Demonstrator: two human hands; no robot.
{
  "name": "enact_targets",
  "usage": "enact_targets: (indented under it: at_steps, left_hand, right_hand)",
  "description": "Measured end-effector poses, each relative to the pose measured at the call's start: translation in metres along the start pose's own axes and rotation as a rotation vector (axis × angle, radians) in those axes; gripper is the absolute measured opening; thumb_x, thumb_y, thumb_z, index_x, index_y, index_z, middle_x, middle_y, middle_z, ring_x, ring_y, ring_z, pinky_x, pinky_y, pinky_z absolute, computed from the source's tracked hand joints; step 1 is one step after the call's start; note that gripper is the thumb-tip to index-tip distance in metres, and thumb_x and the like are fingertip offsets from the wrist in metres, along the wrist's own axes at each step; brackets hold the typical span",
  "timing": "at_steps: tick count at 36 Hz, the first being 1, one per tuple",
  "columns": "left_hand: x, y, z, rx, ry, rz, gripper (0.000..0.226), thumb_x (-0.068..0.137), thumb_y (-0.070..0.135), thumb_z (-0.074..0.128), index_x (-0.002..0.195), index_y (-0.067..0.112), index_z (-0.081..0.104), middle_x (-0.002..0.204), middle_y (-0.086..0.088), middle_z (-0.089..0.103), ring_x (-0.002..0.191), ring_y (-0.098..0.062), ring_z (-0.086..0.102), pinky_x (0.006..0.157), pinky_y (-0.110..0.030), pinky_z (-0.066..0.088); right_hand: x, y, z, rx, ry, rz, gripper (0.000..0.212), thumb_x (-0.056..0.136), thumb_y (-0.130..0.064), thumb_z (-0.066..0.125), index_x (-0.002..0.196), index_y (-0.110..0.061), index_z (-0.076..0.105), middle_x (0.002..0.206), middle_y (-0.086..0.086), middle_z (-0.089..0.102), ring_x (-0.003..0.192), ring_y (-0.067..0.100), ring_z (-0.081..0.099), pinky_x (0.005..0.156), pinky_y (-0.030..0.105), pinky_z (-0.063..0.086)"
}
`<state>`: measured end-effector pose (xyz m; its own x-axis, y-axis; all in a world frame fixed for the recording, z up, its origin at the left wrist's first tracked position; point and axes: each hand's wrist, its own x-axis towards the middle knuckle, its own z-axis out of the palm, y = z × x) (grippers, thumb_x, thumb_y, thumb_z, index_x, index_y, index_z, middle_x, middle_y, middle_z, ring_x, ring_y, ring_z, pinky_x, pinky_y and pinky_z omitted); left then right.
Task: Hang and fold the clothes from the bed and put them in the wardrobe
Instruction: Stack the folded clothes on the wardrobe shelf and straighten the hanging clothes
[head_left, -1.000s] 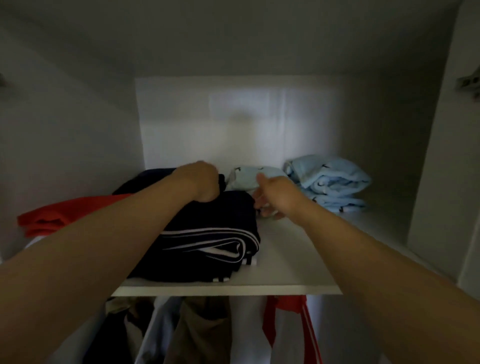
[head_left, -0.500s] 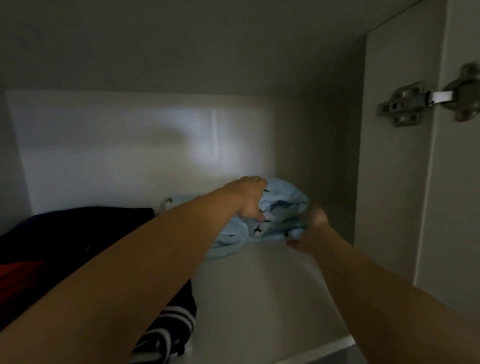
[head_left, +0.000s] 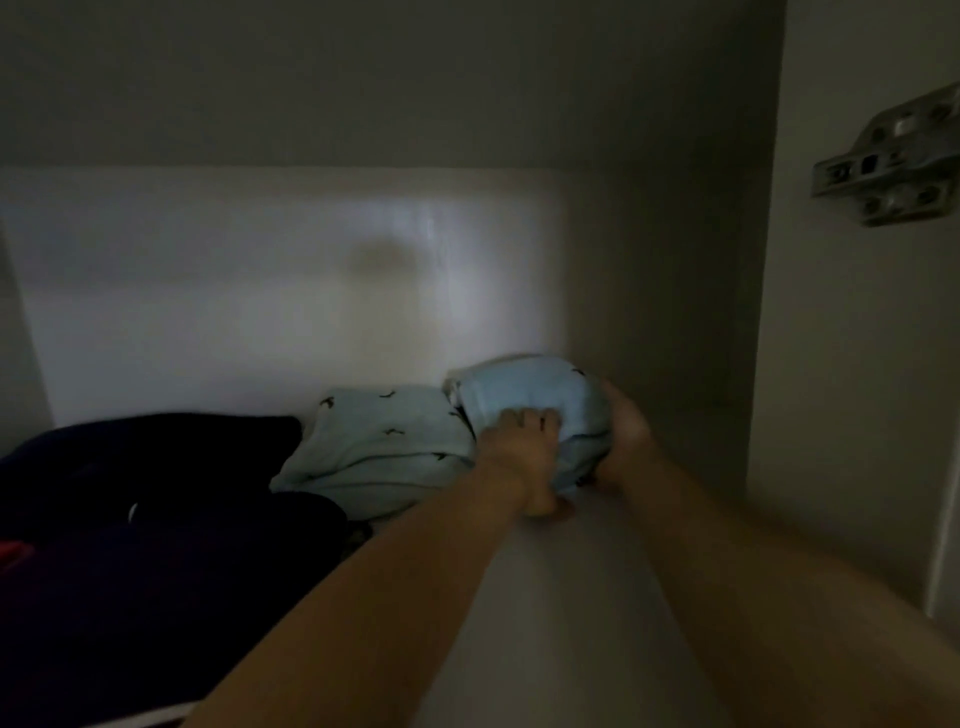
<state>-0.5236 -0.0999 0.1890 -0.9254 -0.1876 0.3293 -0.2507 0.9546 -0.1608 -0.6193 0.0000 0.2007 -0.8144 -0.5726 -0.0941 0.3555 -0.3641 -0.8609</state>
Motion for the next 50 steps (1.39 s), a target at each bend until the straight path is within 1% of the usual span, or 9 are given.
enact_targets:
  at_steps: [7, 11, 16, 21, 28, 34, 37, 44, 50]
  left_hand:
    - [-0.003, 0.010, 0.002, 0.022, 0.023, -0.108, 0.115, 0.075, 0.051, 0.078, 0.155, 0.016, 0.004, 0.151, -0.014, 0.023, 0.139, -0.040, 0.026, 0.103, -0.057, 0.040]
    - [-0.006, 0.008, -0.001, 0.104, 0.040, -0.146, 0.113, 0.077, 0.027, 0.080, 0.156, 0.012, 0.002, 0.152, -0.018, 0.022, 0.140, -0.041, 0.027, 0.100, -0.054, 0.045]
    - [-0.010, 0.014, -0.006, 0.088, 0.068, -0.160, 0.095, 0.089, 0.019, 0.068, 0.156, 0.006, 0.002, 0.153, -0.024, 0.024, 0.140, -0.044, 0.029, 0.099, -0.055, 0.045]
    - [-0.006, 0.008, -0.025, 0.058, 0.131, -0.129, 0.095, 0.086, 0.006, 0.068, 0.157, 0.005, 0.004, 0.149, -0.022, 0.030, 0.131, -0.042, 0.039, 0.098, -0.049, 0.048]
    - [-0.001, -0.010, -0.077, 0.016, 0.289, -0.058, 0.096, 0.084, 0.013, 0.071, 0.157, 0.012, 0.010, 0.154, -0.015, 0.027, 0.134, -0.038, 0.036, 0.105, -0.048, 0.044]
    - [-0.011, -0.065, -0.128, 0.097, 0.325, -0.051, 0.095, 0.086, 0.009, 0.068, 0.159, 0.016, 0.008, 0.159, -0.012, 0.024, 0.138, -0.036, 0.032, 0.107, -0.049, 0.041]
    - [-0.027, -0.103, -0.139, 0.141, 0.309, -0.071, 0.094, 0.088, 0.010, 0.067, 0.160, 0.018, 0.006, 0.162, -0.010, 0.022, 0.142, -0.036, 0.029, 0.109, -0.048, 0.039]
    - [-0.071, -0.161, -0.126, 0.197, 0.215, -0.110, 0.094, 0.088, 0.015, 0.066, 0.160, 0.019, 0.005, 0.164, -0.011, 0.018, 0.145, -0.035, 0.024, 0.111, -0.050, 0.035]
    - [-0.097, -0.169, -0.073, 0.035, -0.032, -0.141, 0.094, 0.089, 0.020, 0.071, 0.159, 0.017, 0.007, 0.162, -0.012, 0.023, 0.145, -0.029, 0.029, 0.117, -0.033, 0.022]
  right_hand:
    - [0.018, -0.002, 0.003, 0.068, 0.157, 0.121, 0.075, 0.097, -0.045, 0.056, 0.152, -0.001, 0.033, 0.151, 0.023, 0.040, 0.131, 0.033, 0.046, 0.089, 0.038, 0.037]
    - [0.016, -0.002, 0.002, -0.003, 0.107, 0.065, 0.041, 0.095, -0.027, 0.061, 0.126, -0.001, 0.055, 0.127, 0.023, 0.060, 0.101, 0.037, 0.062, 0.075, 0.038, 0.047]
    - [0.013, -0.002, 0.000, -0.252, 0.210, 0.012, 0.049, 0.100, -0.026, 0.056, 0.138, 0.003, 0.047, 0.134, 0.030, 0.054, 0.110, 0.046, 0.061, 0.085, 0.053, 0.052]
    - [0.009, -0.016, 0.002, -0.418, 0.238, -0.196, 0.054, 0.100, -0.018, 0.059, 0.147, 0.001, 0.040, 0.154, 0.021, 0.040, 0.142, 0.034, 0.039, 0.116, 0.039, 0.028]
    - [-0.031, -0.050, 0.040, 0.096, 0.168, -0.283, 0.047, 0.096, -0.015, 0.057, 0.142, -0.004, 0.049, 0.138, 0.015, 0.057, 0.122, 0.033, 0.060, 0.092, 0.038, 0.052]
    - [-0.059, -0.057, 0.095, 0.123, 0.056, -0.290, 0.039, 0.093, -0.013, 0.064, 0.130, -0.001, 0.055, 0.121, 0.024, 0.065, 0.099, 0.042, 0.068, 0.069, 0.050, 0.059]
    - [-0.061, -0.044, 0.123, 0.103, -0.031, -0.249, 0.044, 0.092, -0.013, 0.067, 0.132, -0.001, 0.053, 0.122, 0.024, 0.064, 0.103, 0.043, 0.068, 0.080, 0.057, 0.059]
    - [-0.050, 0.011, 0.163, 0.077, -0.058, -0.130, 0.038, 0.084, -0.008, 0.075, 0.119, 0.002, 0.063, 0.108, 0.021, 0.070, 0.094, 0.038, 0.070, 0.073, 0.047, 0.062]
    - [-0.042, 0.057, 0.151, -0.249, -0.003, 0.051, 0.053, 0.084, -0.016, 0.079, 0.128, 0.003, 0.058, 0.116, 0.019, 0.065, 0.098, 0.034, 0.066, 0.090, 0.050, 0.057]
